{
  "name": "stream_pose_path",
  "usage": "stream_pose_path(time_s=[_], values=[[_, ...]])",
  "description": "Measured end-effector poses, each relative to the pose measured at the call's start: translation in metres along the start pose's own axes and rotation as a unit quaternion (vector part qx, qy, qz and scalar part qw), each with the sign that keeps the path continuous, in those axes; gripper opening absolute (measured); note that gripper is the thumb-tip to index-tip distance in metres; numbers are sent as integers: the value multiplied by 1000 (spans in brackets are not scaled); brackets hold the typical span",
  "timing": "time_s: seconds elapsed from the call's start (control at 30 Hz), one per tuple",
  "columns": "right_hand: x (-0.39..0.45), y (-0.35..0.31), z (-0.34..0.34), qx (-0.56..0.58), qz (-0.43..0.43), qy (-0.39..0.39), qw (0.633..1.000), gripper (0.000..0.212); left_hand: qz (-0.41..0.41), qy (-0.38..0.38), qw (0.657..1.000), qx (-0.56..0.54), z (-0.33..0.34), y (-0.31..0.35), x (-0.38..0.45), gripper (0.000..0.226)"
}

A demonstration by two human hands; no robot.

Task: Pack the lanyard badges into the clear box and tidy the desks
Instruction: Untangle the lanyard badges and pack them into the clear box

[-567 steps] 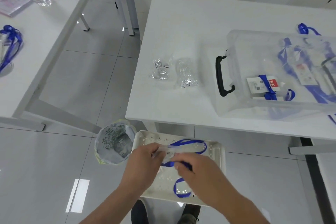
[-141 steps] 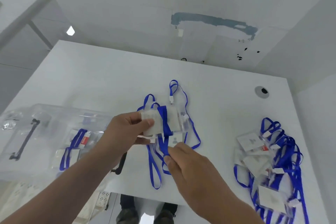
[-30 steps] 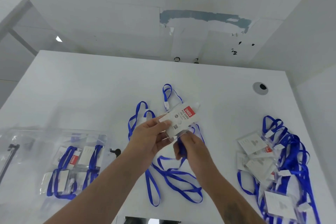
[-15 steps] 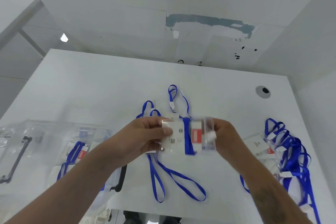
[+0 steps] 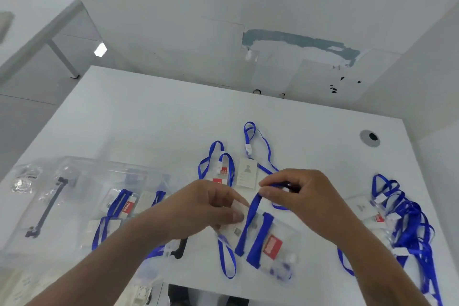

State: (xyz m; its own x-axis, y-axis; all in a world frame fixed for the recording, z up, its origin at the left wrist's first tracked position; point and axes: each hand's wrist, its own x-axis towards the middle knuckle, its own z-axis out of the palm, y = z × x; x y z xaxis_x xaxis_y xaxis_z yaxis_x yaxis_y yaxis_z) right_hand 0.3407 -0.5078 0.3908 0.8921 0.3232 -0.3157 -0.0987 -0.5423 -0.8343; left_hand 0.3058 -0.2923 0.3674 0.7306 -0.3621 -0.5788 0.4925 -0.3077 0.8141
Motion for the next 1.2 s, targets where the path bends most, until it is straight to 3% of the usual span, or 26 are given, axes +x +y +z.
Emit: stream_pose_path(time_s=[0.1, 0.17, 0.23, 0.3, 0.43, 0.57, 0.7, 0.83, 1.0, 1.2], values=[[0, 12, 21, 89, 54, -12, 995, 19, -19, 53, 972, -227, -1, -3, -8, 17], [-14, 21, 47, -14, 58, -24, 998, 22, -33, 153, 946, -285, -2, -6, -8, 15], [-27, 18, 71, -114, 12, -60, 992, 15, -34, 261, 940, -216, -8, -12, -9, 10], [-36, 3, 84, -208, -31, -120, 970, 19, -23, 312, 946, -87, -17, -20, -14, 9], [-30, -37, 78, -321, -104, -107, 935, 33, -18, 256, 965, 59, -31, -31, -39, 15], [0, -58, 78, -241, -122, -53, 961, 16, -13, 185, 980, 70, -53, -32, -64, 17], [29, -74, 110, -111, -57, -89, 988, 2, -2, 214, 975, 56, -88, -39, -79, 17], [50, -85, 153, -155, -57, -90, 982, 4, -51, 245, 968, 16, -116, -65, -87, 10], [71, -85, 210, -310, -85, -134, 937, 15, -142, 293, 946, -4, -137, -116, -78, 17], [87, -55, 260, -457, -48, -196, 866, 22, -237, 206, 940, 131, -131, -162, -42, 21]])
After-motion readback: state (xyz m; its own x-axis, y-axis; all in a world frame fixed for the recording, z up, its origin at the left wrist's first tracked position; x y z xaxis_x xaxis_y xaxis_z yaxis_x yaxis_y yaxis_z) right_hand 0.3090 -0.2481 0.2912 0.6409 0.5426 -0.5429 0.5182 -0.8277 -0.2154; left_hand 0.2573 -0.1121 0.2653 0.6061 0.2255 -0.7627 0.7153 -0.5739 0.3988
